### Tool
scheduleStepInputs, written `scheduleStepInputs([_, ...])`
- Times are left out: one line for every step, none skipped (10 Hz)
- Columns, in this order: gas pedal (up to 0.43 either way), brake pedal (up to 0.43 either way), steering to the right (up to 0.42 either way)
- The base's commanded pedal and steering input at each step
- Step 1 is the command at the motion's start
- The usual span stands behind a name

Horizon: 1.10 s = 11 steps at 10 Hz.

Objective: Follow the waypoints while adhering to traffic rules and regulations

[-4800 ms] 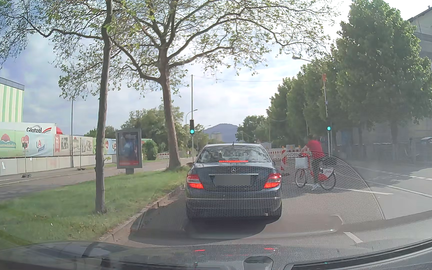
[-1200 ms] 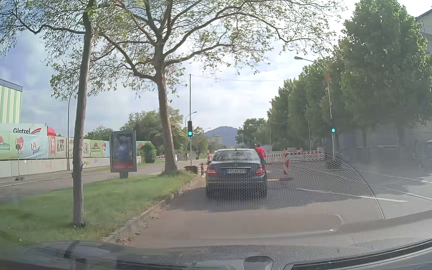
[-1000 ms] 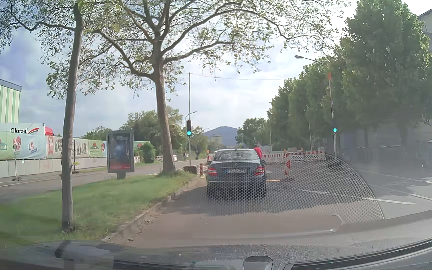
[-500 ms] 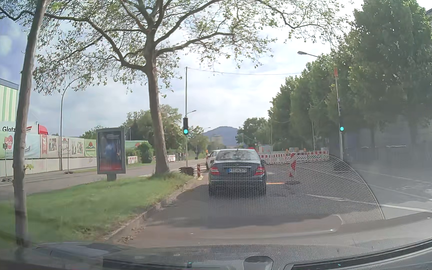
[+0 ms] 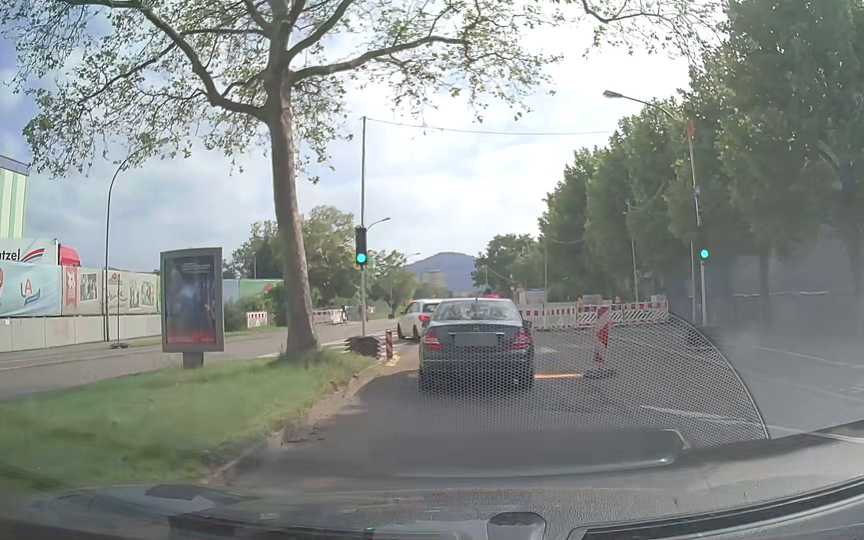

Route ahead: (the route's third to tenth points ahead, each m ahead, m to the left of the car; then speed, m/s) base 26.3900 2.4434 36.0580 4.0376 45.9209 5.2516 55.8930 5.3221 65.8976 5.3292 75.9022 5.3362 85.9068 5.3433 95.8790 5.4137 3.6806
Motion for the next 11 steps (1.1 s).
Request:
scheduleStepInputs([0.157,0.000,0.000])
scheduleStepInputs([0.130,0.000,0.001])
scheduleStepInputs([0.098,0.000,0.001])
scheduleStepInputs([0.079,0.000,0.001])
scheduleStepInputs([0.067,0.000,0.001])
scheduleStepInputs([0.067,0.000,0.001])
scheduleStepInputs([0.067,0.000,0.001])
scheduleStepInputs([0.059,0.000,0.001])
scheduleStepInputs([0.059,0.000,0.001])
scheduleStepInputs([0.059,0.000,0.001])
scheduleStepInputs([0.059,0.000,0.001])
